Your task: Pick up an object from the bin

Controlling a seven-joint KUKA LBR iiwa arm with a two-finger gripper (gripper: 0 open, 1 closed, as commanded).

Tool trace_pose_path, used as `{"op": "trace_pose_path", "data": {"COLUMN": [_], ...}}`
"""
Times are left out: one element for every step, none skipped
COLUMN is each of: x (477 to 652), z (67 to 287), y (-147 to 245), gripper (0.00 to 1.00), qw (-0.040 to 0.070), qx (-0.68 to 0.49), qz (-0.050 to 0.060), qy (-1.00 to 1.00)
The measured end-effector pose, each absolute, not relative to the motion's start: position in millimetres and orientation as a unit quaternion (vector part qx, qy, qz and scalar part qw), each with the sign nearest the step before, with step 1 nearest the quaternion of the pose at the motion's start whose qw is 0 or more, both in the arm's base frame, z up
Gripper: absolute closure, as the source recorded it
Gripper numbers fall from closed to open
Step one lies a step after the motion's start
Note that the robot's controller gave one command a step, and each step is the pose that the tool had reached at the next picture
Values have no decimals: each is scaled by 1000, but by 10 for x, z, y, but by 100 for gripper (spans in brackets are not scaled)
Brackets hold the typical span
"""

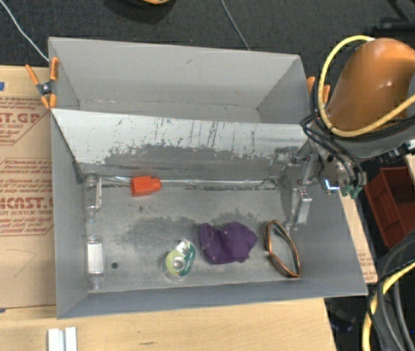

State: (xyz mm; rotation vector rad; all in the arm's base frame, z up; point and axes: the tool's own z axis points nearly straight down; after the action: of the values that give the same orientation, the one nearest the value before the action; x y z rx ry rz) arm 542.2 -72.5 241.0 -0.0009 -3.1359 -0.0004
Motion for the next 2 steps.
{"op": "trace_pose_path", "data": {"x": [5436,5413], "z": [2457,1712], "y": [-722,-751], "gripper": [0,0], "qw": [-1,0], "qx": [0,87], "qz": [0,0], "qy": [-1000,-996]}}
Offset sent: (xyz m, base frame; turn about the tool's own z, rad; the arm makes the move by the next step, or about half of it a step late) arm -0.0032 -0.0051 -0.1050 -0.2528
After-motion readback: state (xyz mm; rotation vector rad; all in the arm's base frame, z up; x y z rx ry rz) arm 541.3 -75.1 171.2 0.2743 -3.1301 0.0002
